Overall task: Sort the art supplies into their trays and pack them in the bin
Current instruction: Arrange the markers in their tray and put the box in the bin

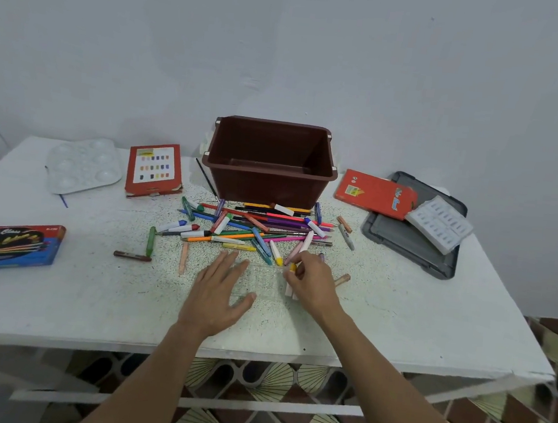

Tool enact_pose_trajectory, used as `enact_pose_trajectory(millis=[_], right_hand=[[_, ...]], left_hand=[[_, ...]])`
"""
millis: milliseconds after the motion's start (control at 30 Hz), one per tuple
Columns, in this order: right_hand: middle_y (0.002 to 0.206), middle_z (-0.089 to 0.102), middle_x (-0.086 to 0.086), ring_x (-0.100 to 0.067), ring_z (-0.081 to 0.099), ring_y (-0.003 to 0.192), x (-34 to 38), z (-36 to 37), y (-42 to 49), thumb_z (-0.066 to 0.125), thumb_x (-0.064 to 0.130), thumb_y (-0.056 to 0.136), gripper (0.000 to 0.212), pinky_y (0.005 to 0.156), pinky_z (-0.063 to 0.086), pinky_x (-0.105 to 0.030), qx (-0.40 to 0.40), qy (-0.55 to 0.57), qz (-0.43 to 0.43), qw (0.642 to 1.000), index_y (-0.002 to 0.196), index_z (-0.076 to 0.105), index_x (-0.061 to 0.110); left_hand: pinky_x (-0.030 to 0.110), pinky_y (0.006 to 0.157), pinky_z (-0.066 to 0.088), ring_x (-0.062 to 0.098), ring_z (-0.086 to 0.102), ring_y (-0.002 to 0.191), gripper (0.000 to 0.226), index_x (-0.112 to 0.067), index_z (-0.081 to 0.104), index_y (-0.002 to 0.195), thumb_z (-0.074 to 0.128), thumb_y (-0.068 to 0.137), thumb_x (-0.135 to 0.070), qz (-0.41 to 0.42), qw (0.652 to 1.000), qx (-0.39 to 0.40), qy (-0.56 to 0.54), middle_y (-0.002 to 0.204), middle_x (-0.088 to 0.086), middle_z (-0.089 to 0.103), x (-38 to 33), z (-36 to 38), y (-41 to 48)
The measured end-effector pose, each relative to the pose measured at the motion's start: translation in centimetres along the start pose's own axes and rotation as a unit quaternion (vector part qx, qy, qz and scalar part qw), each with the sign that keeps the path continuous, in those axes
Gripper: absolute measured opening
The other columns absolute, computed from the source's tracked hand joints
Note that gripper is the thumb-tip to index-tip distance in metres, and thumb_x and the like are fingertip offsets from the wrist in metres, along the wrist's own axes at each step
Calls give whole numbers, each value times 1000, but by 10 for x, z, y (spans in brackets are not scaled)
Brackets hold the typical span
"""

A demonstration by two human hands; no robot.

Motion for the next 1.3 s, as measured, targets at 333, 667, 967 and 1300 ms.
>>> enact_pose_trajectory(millis=[333, 667, 967, 1300], right_hand=[[105, 59, -9, -23, 57, 90, 6, 6, -8, 61, 23, 95, 30, 74, 41, -27, -5, -119, -53, 991, 119, 65, 6], [100, 58, -9, -24, 56, 90, 5, 10, -14, 65, 20, 92, 28, 78, 44, -29, -38, -132, -78, 988, 115, 67, 4], [96, 57, -9, -23, 55, 84, 4, 11, -14, 64, 20, 93, 22, 72, 40, -25, -55, -138, -83, 985, 105, 70, 3], [96, 57, 0, -12, 54, 79, -2, -20, 16, 56, 20, 98, 16, 71, 46, -28, -69, -60, -6, 996, 105, 68, 11]], left_hand=[[40, 116, 6, 8, -8, 150, 78, -32, 23, 155, 24, 88, -72, 0, 1000, 3, 15, 165, -8, 6, 0, 1, 2], [39, 115, 5, 9, -5, 150, 77, -33, 22, 155, 26, 89, -71, 2, 1000, 2, 17, 164, -7, 6, 1, 1, 1], [38, 114, 4, 9, -5, 150, 77, -33, 21, 156, 24, 89, -71, 0, 1000, 1, 25, 164, -7, 6, 0, 0, 1], [40, 117, 3, 8, -9, 150, 80, -34, 18, 156, 19, 87, -74, -5, 1000, 10, 15, 163, -10, 0, 0, 1, 1]])
Point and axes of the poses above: each hand's wrist, its own y-axis towards the middle knuckle, its own z-axis out of the palm, x = y × z, the point moved 6 cm from there along y, towards the middle knuckle
